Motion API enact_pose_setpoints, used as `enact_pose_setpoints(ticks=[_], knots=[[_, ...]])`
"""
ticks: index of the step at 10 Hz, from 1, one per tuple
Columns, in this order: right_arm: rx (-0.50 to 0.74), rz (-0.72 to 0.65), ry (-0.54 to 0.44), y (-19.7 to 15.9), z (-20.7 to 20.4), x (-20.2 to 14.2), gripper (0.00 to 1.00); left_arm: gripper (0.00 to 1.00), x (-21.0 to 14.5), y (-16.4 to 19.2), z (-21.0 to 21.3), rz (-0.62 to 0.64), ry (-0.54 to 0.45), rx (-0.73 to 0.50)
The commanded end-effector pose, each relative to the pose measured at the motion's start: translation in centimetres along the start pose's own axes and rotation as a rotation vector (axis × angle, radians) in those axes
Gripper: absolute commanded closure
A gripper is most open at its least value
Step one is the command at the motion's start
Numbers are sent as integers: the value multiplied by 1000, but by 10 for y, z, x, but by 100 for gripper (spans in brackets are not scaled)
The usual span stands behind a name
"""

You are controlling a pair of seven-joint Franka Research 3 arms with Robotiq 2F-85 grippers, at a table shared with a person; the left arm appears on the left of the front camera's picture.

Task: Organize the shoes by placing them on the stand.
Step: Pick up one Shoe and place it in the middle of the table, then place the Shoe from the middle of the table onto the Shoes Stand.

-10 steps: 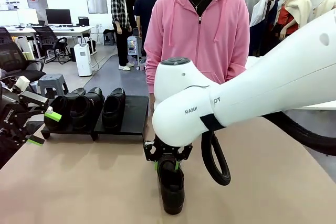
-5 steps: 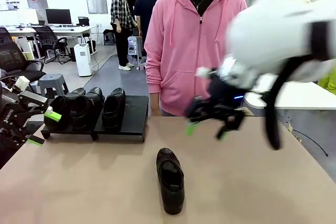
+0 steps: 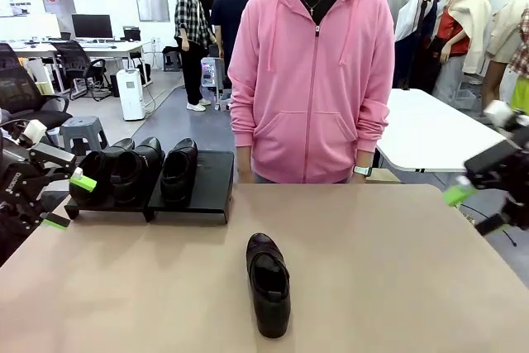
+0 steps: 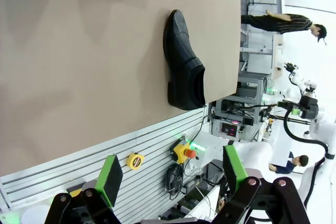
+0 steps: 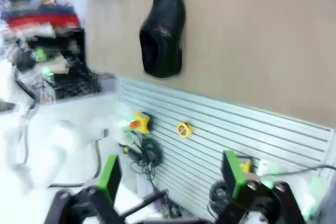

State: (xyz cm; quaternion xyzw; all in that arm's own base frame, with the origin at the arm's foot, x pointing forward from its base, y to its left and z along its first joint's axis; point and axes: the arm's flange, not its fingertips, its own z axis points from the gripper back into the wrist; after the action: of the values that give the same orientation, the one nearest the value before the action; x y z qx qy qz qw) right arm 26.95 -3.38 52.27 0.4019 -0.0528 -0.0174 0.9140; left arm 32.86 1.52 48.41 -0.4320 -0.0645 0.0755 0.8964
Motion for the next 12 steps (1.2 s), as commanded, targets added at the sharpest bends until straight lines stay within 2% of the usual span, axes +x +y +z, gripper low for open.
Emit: enact_pose_setpoints(ticks=[1, 2, 3, 12], knots=[[166, -122, -156, -59, -7, 11, 0, 0, 0, 0, 1, -17, -1, -30], [127, -144, -192, -70, -11, 9, 0, 0, 0, 0, 1, -17, -1, -30], [80, -87, -67, -36, 19, 8, 0, 0, 0, 0, 1, -17, -1, -30], [80, -87, -67, -36, 19, 8, 0, 0, 0, 0, 1, -17, -1, -30]])
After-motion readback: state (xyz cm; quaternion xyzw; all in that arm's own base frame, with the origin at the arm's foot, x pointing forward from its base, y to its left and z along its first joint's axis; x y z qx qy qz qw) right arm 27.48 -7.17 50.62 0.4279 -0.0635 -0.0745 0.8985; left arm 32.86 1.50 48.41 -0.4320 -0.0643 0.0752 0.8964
